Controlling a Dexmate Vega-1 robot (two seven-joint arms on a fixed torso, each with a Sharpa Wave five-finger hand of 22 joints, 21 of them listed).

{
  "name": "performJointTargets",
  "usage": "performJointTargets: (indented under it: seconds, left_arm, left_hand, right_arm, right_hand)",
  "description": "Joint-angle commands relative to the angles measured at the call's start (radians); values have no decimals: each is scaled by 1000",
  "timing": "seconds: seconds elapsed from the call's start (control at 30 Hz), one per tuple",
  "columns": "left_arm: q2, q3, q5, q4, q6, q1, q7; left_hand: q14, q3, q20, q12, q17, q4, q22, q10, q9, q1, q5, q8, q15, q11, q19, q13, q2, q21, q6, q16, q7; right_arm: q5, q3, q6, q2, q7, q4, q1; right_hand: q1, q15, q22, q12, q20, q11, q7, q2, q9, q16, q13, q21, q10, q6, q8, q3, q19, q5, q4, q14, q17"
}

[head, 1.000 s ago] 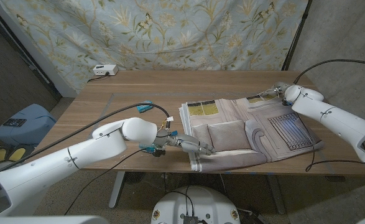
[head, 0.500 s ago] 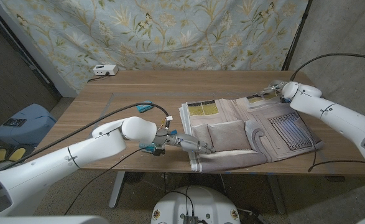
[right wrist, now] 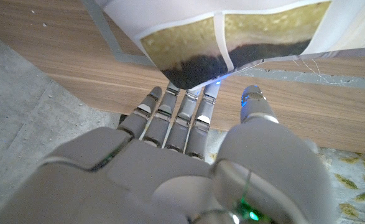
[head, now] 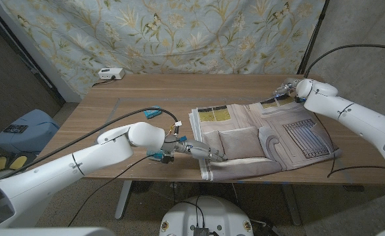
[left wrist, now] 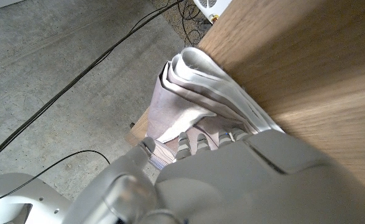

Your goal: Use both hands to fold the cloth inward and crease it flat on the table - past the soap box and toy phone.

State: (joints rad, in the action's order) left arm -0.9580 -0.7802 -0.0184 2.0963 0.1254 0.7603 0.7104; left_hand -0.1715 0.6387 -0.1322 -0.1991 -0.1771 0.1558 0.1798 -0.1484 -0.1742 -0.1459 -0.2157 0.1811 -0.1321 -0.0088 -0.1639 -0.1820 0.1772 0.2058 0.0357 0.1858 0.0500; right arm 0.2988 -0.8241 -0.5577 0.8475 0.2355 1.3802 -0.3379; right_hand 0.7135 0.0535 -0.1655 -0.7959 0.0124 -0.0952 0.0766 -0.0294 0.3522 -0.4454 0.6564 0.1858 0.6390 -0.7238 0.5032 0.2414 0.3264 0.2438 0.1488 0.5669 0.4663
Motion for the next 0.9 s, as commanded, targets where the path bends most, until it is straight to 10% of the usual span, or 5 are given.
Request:
performJointTargets:
  seconds: [0.03,0.47,0.9]
  left_arm:
    - [8,-4,1,-11,3,-12,5]
    - [21,-16,0,-17,24,-30,18]
    - [27,-25,0,-13,35,-34,16]
  left_hand:
    - [-28,10,-12,0,1,-1,4,-2,-3,9,-4,1,-6,-2,12,0,3,5,0,0,-4]
    - [-29,16,-13,0,1,-4,4,-2,-3,9,-3,1,-6,-2,11,0,1,4,2,-2,2]
    - [-25,22,-12,-1,2,-9,3,0,-3,7,-3,0,-6,-2,15,0,0,5,3,-2,3]
  right_arm:
    - [28,-5,9,-12,20,-21,4]
    - [3,7,65,-12,5,-75,-20]
    - [9,11,93,3,4,-73,-33]
  right_hand:
    - [8,120,-5,-8,1,7,1,-1,8,7,14,8,-12,14,8,-1,8,4,-2,0,6]
    - [23,104,-4,9,3,21,-4,3,21,47,11,4,-65,71,12,4,2,8,6,-40,9]
    - [208,137,-3,11,-22,-10,22,-2,27,44,-24,14,-32,66,41,58,43,33,39,7,27]
